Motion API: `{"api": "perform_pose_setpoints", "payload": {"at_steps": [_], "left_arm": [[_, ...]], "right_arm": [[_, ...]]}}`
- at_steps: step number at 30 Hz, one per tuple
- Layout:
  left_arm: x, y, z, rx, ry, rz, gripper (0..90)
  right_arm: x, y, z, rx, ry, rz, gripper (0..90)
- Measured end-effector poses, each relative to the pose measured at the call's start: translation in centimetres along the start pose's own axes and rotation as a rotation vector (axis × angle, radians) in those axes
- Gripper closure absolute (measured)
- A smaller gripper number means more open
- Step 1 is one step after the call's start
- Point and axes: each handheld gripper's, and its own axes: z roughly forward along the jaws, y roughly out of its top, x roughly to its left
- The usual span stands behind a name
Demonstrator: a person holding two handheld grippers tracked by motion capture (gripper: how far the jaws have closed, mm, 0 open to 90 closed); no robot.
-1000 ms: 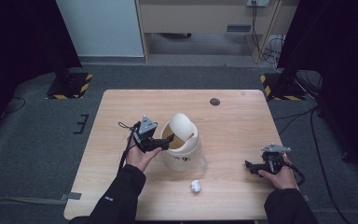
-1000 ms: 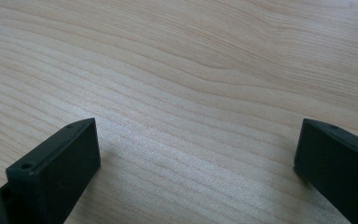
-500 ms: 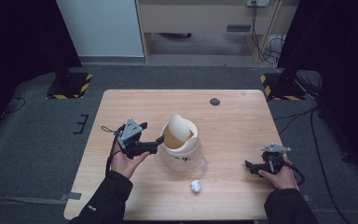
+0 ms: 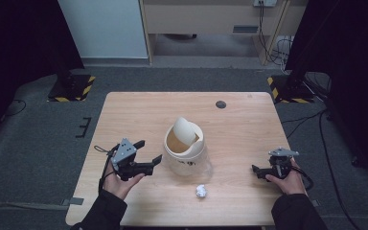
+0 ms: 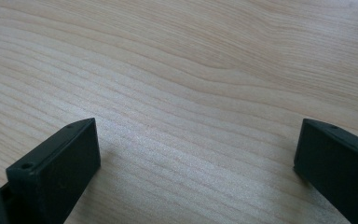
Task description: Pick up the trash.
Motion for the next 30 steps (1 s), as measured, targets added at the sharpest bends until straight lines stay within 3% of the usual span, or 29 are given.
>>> {"api": "perform_pose_setpoints", "payload": {"at_steps": [8, 13, 20, 30], "left_arm": [[-1.9, -1.8, 0.2, 0.079, -0.034, 0.045, 16.2], [-2.7, -2.3, 0.6, 0.113, -0.055, 0.048, 16.6], [-4.1, -3.1, 1.6, 0.152, -0.118, 0.051, 19.2], [-7.0, -4.3, 3.9, 0.245, -0.218, 0.127, 21.4]], "right_arm": [[0.0, 0.0, 0.0, 0.0, 0.0, 0.0, 0.6], [0.0, 0.0, 0.0, 0.0, 0.001, -0.002, 0.6], [0.0, 0.0, 0.0, 0.001, 0.004, -0.003, 0.6], [0.0, 0.0, 0.0, 0.001, 0.004, -0.003, 0.6]]}}
